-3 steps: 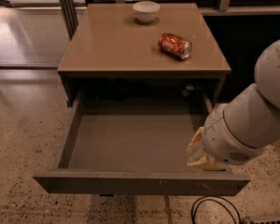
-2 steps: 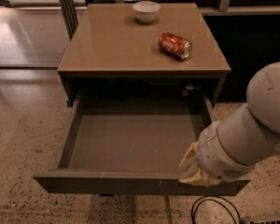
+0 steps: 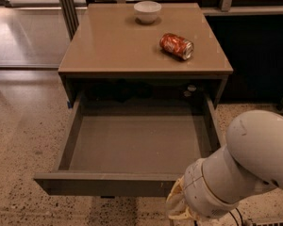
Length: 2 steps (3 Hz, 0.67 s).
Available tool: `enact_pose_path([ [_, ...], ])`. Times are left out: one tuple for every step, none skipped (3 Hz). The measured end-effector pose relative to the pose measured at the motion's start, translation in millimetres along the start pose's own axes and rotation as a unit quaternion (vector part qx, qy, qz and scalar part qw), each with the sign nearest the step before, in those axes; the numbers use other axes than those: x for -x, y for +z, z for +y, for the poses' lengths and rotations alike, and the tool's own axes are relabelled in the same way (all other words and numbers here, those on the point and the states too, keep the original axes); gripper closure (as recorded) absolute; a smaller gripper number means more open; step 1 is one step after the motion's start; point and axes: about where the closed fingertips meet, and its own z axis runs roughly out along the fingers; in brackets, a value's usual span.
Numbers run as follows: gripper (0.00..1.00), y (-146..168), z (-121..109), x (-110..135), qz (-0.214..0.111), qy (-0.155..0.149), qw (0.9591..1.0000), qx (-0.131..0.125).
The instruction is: Close top drawer
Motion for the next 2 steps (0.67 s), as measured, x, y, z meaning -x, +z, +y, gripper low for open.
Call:
enact_pose_path([
  [1.0, 21.6, 13.7, 2.0, 0.024, -0.035, 0.9991, 0.0],
  [1.0, 42.2, 16.2, -4.0, 0.051, -0.058, 0.997, 0.005],
])
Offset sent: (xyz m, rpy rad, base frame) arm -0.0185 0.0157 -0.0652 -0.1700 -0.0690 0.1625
